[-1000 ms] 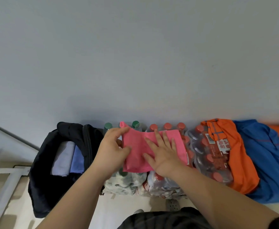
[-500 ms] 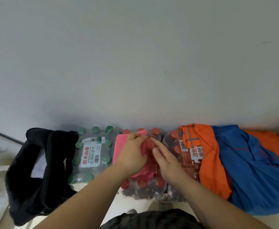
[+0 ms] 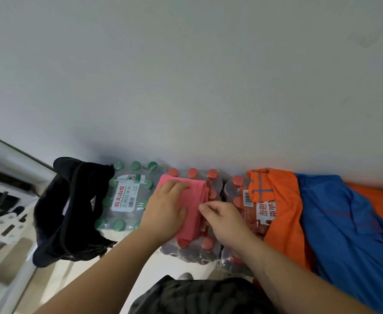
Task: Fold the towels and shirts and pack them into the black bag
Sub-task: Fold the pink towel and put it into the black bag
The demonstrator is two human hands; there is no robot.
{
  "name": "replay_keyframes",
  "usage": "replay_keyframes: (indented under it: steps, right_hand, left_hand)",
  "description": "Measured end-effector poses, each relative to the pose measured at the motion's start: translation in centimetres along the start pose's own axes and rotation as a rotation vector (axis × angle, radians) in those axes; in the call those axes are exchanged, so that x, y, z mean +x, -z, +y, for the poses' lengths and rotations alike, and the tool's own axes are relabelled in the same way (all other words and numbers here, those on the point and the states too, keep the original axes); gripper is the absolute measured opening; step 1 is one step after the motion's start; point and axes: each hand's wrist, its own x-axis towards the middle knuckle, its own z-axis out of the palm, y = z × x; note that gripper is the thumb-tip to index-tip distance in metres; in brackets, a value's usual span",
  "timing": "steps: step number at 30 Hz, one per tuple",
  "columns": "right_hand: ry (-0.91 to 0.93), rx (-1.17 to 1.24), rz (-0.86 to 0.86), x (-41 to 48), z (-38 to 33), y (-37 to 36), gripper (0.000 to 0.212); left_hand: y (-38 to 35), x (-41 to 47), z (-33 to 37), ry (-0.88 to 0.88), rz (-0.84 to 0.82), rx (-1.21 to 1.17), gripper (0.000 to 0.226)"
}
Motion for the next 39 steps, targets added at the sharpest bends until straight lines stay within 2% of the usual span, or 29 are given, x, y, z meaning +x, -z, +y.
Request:
replay_keyframes:
  steps: [1,3,6,8,11,14,19,22,24,26,28,31,35,39]
  right_hand:
    - [-0.011,0.022,-0.006,-0.1,0.2,0.1,0.024]
    - [-0.051,0.05,-0.038,-0.3,0.3,0.2,0.02]
    - [-0.076,0.031,-0.102,-0.7,0.3,0.3,0.014]
    - [-0.043,-0.033,-0.09,-0.6,0.5,0.5,0.011]
    - [0.052,-0.26,0.014,-0.3,0.9,1.1,0.026]
    - [0.233,-0.471,0.063,0.3,0.3,1.5,0.036]
    - [0.393,-0.792,-0.014,2.5,-1.1,0.9,0.048]
    - [0.349,-0.927,-0.123,3.3,-1.0,0.5,0.052]
    - [0.306,-0.97,-0.178,3.8,-0.6,0.2,0.054]
    - [0.275,-0.977,-0.19,4.1,-0.5,0.2,0.056]
    - [0.256,-0.979,-0.158,4.1,-0.5,0.3,0.055]
    - [0.226,-0.965,-0.102,3.2,-0.4,0.1,0.054]
    - [0.179,-1.013,-0.047,1.4,0.1,-0.7,0.057]
    - [0.125,-0.96,0.035,-0.2,0.6,-1.8,0.055]
  left_hand:
    - [-0.1,-0.1,-0.3,-0.025,-0.02,0.095,0.055]
    - [-0.7,-0.3,-0.7,-0.029,-0.168,0.229,0.063]
    - [-2.8,-0.6,-1.2,-0.014,-0.328,0.348,0.068]
    - [-3.7,-0.6,-1.3,-0.002,-0.338,0.388,0.072]
    - [-4.2,-0.5,-1.1,0.01,-0.32,0.407,0.077]
    - [-4.4,-0.5,-0.8,0.009,-0.312,0.413,0.076]
    - [-3.3,-0.5,-1.6,-0.04,-0.282,0.225,0.072]
    - [-0.8,-0.9,-3.2,-0.001,-0.121,0.04,0.069]
    - [0.7,-1.2,-4.6,0.121,-0.069,-0.009,0.077]
    - [1.6,-1.3,-5.8,0.267,-0.101,-0.108,0.082]
    - [1.9,-1.4,-6.5,0.333,-0.167,-0.185,0.089]
    - [1.5,-1.1,-7.1,0.343,-0.256,-0.241,0.096]
    - [1.3,-0.2,-7.7,0.361,-0.277,-0.365,0.093]
    - [1.9,1.2,-8.1,0.314,-0.294,-0.438,0.089]
